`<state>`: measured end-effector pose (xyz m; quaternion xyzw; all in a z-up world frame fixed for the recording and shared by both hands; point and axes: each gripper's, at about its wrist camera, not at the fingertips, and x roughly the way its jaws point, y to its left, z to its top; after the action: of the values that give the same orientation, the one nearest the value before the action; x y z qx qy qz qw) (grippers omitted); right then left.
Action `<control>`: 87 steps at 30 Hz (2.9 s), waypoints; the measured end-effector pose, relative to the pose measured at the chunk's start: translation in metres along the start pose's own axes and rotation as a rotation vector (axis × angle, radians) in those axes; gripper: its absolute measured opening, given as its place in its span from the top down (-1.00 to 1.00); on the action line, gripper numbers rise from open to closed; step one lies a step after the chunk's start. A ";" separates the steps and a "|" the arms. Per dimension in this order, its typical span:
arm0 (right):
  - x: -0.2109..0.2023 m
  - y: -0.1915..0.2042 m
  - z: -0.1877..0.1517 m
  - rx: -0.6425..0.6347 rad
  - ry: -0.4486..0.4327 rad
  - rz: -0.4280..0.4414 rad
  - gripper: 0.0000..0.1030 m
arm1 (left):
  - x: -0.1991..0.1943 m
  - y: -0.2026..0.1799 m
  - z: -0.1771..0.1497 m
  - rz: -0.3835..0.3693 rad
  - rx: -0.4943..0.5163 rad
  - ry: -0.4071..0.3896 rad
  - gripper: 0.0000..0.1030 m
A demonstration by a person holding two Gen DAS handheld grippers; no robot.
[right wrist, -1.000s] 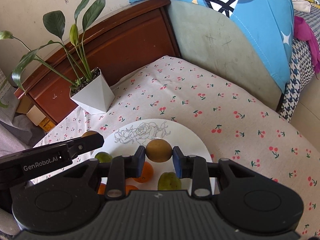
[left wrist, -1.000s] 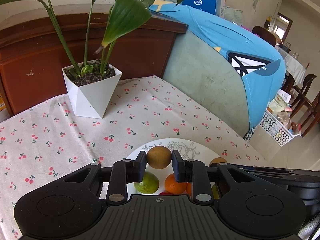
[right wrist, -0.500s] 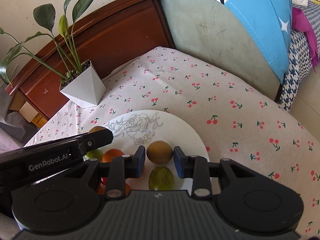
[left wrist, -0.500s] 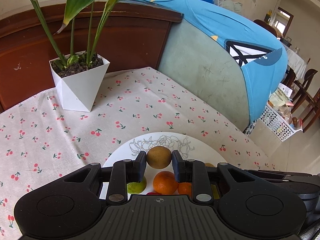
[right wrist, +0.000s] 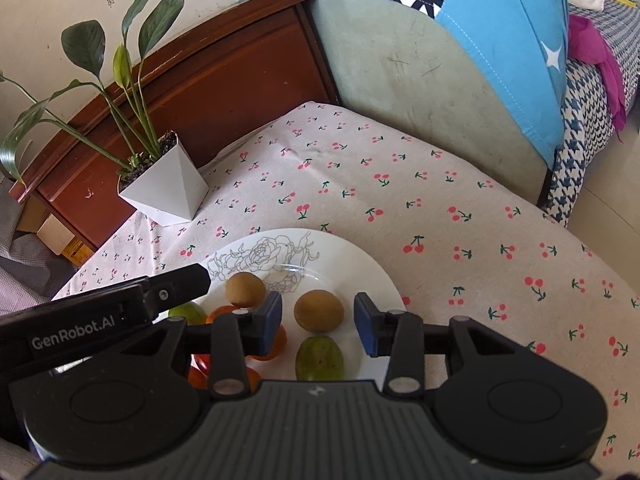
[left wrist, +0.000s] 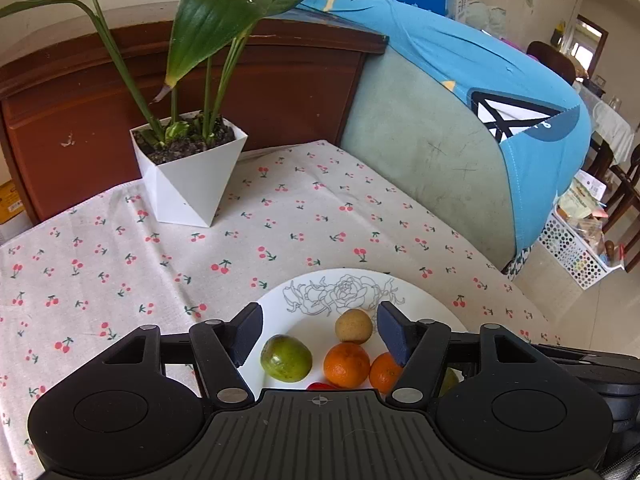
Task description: Organize fruits
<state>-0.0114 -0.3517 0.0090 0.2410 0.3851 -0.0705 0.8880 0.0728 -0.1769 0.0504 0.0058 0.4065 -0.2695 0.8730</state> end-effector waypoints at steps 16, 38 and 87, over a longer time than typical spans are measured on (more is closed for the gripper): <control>-0.014 0.030 -0.014 -0.041 0.032 -0.148 -0.36 | -0.032 0.006 -0.004 0.142 -0.026 0.057 -0.65; -0.024 0.047 -0.042 0.004 0.090 -0.248 -0.60 | -0.041 0.026 -0.026 0.273 -0.021 0.156 -0.68; -0.026 0.030 -0.045 -0.017 0.113 -0.301 -0.80 | -0.023 0.006 -0.040 0.282 0.088 0.240 -0.68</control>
<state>-0.0492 -0.3052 0.0123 0.1767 0.4669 -0.1861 0.8462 0.0355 -0.1519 0.0385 0.1327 0.4908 -0.1595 0.8462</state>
